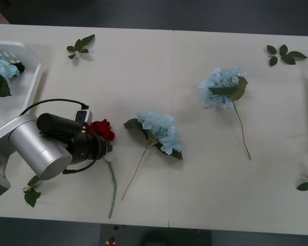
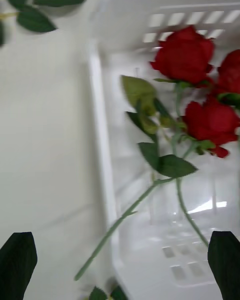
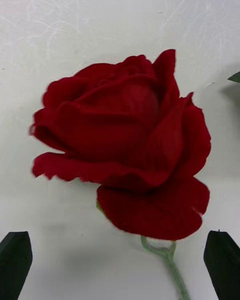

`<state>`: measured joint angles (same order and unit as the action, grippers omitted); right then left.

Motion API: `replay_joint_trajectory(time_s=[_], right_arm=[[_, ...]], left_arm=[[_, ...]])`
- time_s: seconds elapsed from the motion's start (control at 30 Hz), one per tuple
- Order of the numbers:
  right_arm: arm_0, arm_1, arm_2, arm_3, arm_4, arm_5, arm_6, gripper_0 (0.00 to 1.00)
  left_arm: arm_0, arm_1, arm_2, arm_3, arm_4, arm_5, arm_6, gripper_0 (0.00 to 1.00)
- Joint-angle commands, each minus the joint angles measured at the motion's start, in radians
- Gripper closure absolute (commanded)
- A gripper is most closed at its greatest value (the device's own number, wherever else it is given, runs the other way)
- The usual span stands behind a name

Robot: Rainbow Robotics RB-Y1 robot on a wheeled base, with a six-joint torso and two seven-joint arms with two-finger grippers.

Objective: Put the red flowers into the right box and the blue flowers into the left box

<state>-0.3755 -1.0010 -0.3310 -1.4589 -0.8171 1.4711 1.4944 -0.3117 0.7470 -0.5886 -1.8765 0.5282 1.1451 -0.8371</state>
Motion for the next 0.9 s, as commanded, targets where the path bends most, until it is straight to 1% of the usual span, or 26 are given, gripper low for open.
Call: replay_joint_trajectory(time_s=[0.03,0.17,0.3,0.43,0.67,0.9], right_arm=[[-0.01,0.085,-0.008,-0.103,-0.022,0.037,0.09,0.0],[-0.025,0.179,-0.005,-0.152,-0.016,0.071,0.185,0.0],[-0.049,0.266,0.009,-0.169,-0.008,0.089,0.28,0.0],[-0.071,0.335,0.052,-0.17,0.01,0.081,0.33,0.0],[-0.074,0.443,0.129,-0.17,0.084,0.02,0.34,0.0],[-0.074,0.512,0.191,-0.13,0.141,-0.054,0.343,0.0]], left_arm=[[-0.047,-0.023,-0.02,0.022,-0.01,-0.007,0.038,0.0],[-0.075,-0.032,-0.046,0.053,-0.019,-0.005,0.044,0.0],[-0.089,-0.034,-0.068,0.069,-0.031,-0.007,0.044,0.0],[-0.093,-0.034,-0.08,0.083,-0.031,-0.007,0.044,0.0],[-0.113,-0.038,-0.112,0.108,-0.047,-0.007,0.046,0.0],[-0.115,-0.038,-0.132,0.109,-0.071,-0.005,0.046,0.0]])
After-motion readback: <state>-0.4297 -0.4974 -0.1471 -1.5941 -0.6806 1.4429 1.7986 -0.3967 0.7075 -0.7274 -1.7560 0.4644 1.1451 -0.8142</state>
